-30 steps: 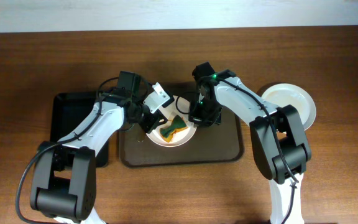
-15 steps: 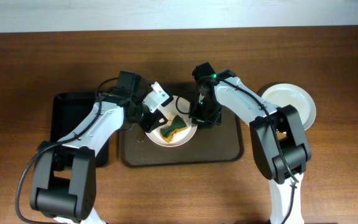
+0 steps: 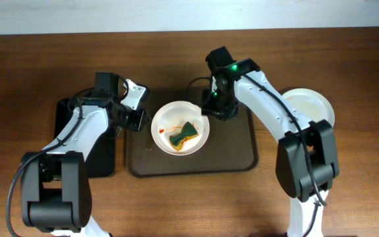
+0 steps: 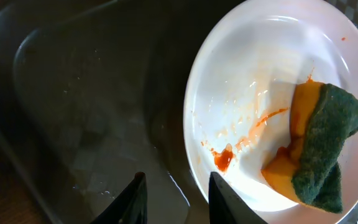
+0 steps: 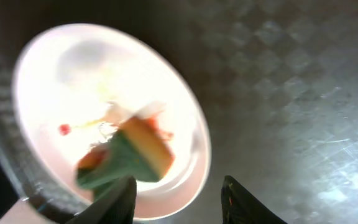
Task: Clean dirty plates on tray and stack at the side
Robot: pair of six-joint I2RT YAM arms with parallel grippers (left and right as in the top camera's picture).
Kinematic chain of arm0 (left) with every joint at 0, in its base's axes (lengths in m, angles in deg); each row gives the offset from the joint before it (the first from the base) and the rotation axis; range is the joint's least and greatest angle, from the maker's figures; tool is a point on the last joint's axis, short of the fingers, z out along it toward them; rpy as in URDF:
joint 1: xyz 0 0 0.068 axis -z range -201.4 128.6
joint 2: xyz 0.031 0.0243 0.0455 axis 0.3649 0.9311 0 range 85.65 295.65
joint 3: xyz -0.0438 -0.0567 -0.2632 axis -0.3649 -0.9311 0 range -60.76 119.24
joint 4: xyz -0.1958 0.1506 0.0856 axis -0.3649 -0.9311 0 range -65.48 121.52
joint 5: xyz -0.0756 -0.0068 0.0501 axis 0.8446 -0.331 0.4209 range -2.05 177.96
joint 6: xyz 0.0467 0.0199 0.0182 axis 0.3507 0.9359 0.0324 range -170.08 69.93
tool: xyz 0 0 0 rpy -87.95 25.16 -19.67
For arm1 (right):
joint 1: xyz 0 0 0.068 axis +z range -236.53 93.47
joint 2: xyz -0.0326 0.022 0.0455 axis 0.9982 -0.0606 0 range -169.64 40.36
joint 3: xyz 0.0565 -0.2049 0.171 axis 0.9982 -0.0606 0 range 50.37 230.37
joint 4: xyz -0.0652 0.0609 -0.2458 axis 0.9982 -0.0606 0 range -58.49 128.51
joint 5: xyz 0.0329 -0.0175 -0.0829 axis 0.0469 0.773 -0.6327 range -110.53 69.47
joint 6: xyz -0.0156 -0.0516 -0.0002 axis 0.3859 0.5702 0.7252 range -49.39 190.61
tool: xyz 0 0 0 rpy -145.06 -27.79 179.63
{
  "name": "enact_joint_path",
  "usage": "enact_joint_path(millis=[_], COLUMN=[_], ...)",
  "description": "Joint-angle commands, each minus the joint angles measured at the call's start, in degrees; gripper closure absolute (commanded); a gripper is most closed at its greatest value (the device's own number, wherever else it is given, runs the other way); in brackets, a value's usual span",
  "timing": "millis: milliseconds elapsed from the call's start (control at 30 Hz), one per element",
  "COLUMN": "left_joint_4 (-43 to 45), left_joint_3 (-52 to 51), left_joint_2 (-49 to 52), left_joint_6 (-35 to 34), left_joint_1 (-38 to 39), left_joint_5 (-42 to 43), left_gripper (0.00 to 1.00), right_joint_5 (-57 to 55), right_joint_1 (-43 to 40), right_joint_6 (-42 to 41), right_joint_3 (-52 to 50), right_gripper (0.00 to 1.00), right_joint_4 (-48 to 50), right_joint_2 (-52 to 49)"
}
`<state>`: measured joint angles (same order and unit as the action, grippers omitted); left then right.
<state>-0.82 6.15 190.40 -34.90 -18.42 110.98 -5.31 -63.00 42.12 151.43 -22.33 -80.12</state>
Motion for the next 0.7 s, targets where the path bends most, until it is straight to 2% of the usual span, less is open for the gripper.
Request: enact_joint_path(millis=[0,233,300,467,567,667], left_joint_4=[0.3,0.3,0.3,0.2,-0.1,-0.2], left_joint_3=[-1.2,-1.2,-1.2,-1.2,-1.2,-1.2], left_joint_2=[2.6,5.2,5.5,7.0,8.0,8.0], left_joint_6=[-1.0,-1.0,-1.0,-1.0,-1.0,-1.0], left_joint_1=[0.2,1.4,1.6,2.0,2.0,2.0], left_joint_5=[-0.1,0.0,0.1,0.1,0.1,1.4], left_gripper=[0.69,0.71,0.80,0.89,1.00,1.00], right_joint_5=[3.2,2.2,2.2,2.2,2.2,2.2], right_joint_1=[2.3,5.6,6.1,6.6,6.9,7.7], right_joint_6=[-0.2,-6.6,-9.2,-12.1,-12.4,-14.1], right_joint_3=[0.5,0.5,0.5,0.5,0.4,0.4], right_gripper=[0.55,0.52,0.50,0.45,0.45,0.45], right_joint_4=[0.2,0.2,0.2,0.2,0.1,0.2], right_joint_2=[0.8,0.7,0.7,0.1,-0.2,-1.0])
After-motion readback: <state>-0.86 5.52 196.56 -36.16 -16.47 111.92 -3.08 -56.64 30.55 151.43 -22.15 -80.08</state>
